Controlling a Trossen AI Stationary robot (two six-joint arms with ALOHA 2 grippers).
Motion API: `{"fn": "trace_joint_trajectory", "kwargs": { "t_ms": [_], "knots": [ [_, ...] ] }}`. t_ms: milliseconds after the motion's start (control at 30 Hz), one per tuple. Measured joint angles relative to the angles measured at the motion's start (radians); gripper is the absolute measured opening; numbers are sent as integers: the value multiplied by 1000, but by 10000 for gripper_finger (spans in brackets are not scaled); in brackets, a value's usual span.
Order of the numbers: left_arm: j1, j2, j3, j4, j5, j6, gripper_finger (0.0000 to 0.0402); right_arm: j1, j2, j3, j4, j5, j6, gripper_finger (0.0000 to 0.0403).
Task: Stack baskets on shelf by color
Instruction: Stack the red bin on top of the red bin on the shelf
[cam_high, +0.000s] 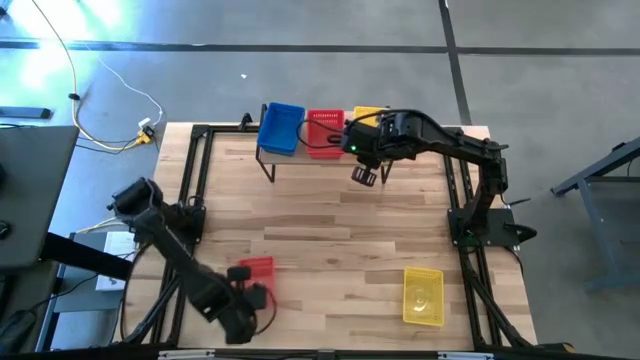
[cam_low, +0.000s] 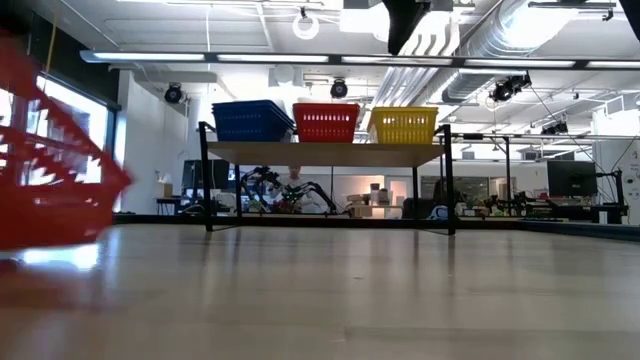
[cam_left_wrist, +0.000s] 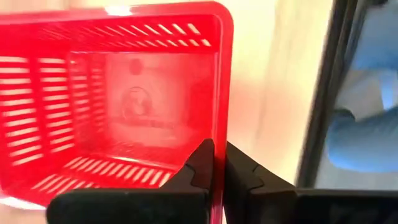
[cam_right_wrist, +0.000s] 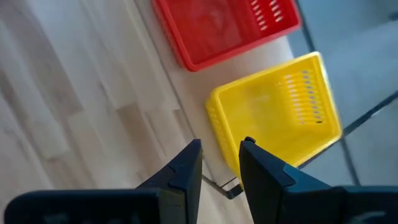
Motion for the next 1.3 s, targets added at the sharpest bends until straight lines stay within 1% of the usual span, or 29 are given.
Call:
{"fn": "trace_joint_trajectory", "kwargs": {
  "t_ms": [100, 367, 500, 667, 833, 967, 1133, 1300],
  "knots": [
    [67, -29, 29, -71, -39, 78, 2, 11, -4, 0, 2, 24, -7, 94],
    [250, -98, 122, -167, -143, 299, 1, 9, -50, 0, 2, 50, -7, 94],
    [342, -119, 184, -208, -182, 430, 1, 9, -90, 0, 3, 84, -6, 94],
    [458, -120, 292, -258, -233, 606, 1, 8, -142, 0, 2, 83, 23, 94],
    [571, -120, 388, -260, -301, 755, 1, 8, -182, 0, 2, 82, 37, 94],
    [657, -120, 459, -259, -344, 840, 1, 8, -198, 0, 2, 82, 53, 94],
    [771, -120, 519, -250, -346, 926, 1, 8, -206, 0, 2, 82, 53, 94],
    [884, -120, 534, -190, -331, 1040, 1, 8, -208, 0, 2, 81, 53, 94]
  ]
}}
